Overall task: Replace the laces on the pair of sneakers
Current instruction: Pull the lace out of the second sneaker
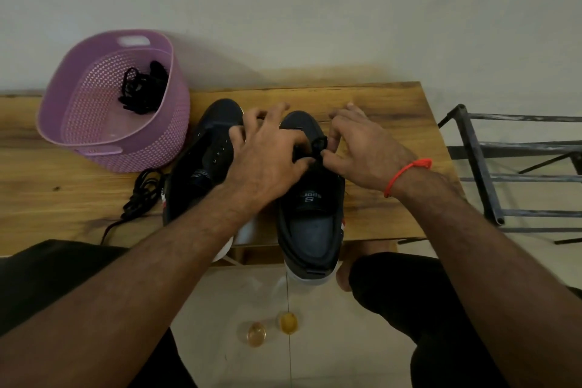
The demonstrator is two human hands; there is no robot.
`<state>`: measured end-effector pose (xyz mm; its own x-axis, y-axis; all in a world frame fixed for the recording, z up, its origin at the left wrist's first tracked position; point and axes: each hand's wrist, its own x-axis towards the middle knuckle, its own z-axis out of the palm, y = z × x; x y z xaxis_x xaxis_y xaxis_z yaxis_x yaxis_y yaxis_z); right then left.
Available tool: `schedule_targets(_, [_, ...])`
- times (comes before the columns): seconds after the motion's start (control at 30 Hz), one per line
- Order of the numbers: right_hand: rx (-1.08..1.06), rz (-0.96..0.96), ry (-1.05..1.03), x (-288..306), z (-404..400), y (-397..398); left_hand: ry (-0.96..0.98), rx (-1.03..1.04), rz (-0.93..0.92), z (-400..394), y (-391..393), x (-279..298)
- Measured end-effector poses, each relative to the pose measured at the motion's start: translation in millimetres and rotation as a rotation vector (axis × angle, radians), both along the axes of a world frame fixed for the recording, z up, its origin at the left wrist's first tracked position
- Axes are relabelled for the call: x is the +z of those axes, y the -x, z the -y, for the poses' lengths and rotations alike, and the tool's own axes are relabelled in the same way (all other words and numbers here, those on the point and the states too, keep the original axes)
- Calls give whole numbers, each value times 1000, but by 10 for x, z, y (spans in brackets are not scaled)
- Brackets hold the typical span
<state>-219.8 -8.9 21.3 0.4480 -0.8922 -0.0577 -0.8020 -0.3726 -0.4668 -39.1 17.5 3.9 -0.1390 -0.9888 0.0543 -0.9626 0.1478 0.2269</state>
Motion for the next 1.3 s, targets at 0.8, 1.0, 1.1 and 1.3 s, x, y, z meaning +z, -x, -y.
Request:
schedule_targets(0.8, [-7, 6, 22, -33, 6, 5, 9, 87, -123, 169, -212, 118])
schedule_targets(1.0, [-2, 25, 12, -47, 10, -3, 182, 343, -131, 257, -602, 183])
schedule_targets(1.1, [-1, 17, 17, -44, 13, -6, 219, 306, -192, 222, -520, 174])
schedule_targets(1.3, [1, 4, 6, -39, 27, 5, 100, -21, -75, 48, -76, 76])
